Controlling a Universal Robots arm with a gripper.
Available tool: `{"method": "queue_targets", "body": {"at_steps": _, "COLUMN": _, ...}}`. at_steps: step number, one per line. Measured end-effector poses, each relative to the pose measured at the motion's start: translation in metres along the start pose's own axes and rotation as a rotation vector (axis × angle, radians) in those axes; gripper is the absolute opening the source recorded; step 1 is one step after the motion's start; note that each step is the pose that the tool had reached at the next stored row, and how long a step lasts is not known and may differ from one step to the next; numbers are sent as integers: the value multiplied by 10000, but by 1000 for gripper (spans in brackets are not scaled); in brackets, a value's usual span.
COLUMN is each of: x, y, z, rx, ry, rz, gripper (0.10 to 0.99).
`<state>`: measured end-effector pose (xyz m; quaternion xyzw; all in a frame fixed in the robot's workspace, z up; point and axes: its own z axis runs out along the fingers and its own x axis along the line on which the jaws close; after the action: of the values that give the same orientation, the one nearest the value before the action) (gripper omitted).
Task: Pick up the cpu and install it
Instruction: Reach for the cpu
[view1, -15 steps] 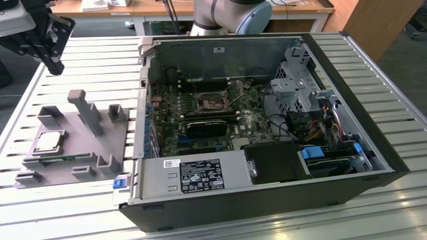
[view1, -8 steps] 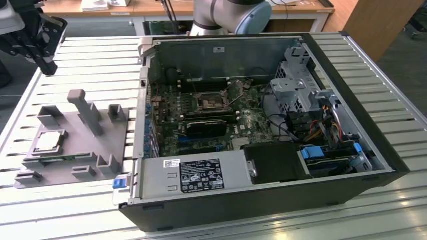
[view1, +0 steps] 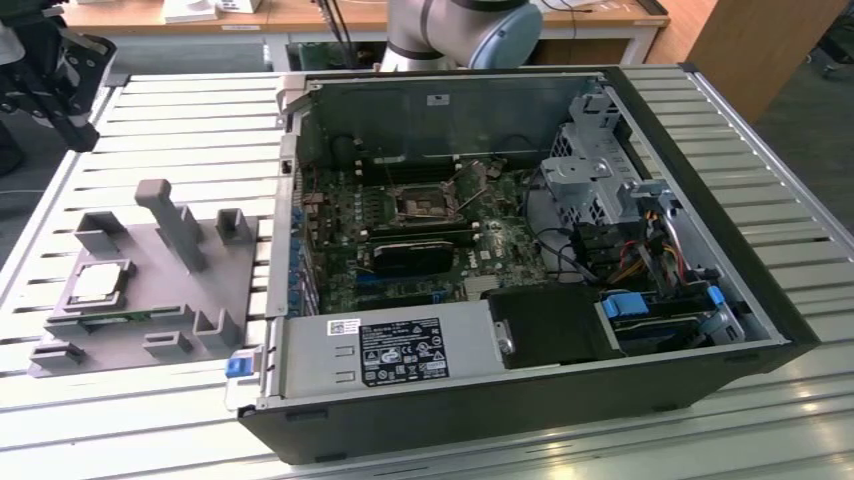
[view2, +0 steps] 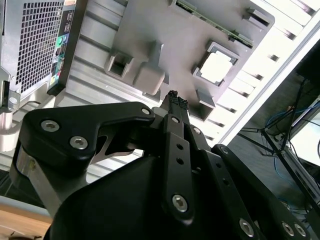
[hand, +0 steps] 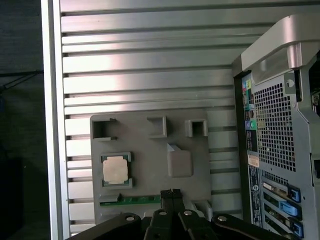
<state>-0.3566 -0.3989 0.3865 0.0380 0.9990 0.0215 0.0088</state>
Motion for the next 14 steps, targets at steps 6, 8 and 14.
{"method": "queue_targets", "body": {"at_steps": 6, "x": 111, "y": -13, "z": 2, "rx": 1, "ry": 9, "rz": 1, "gripper": 106}}
{"method": "queue_targets", "body": {"at_steps": 8, "x": 151, "y": -19, "z": 3, "rx": 1, "ry": 10, "rz": 0, "gripper": 106}}
{"method": "queue_targets", "body": {"at_steps": 14, "x": 265, "y": -38, "z": 5, "rx": 1, "ry": 14, "rz": 0, "gripper": 106}}
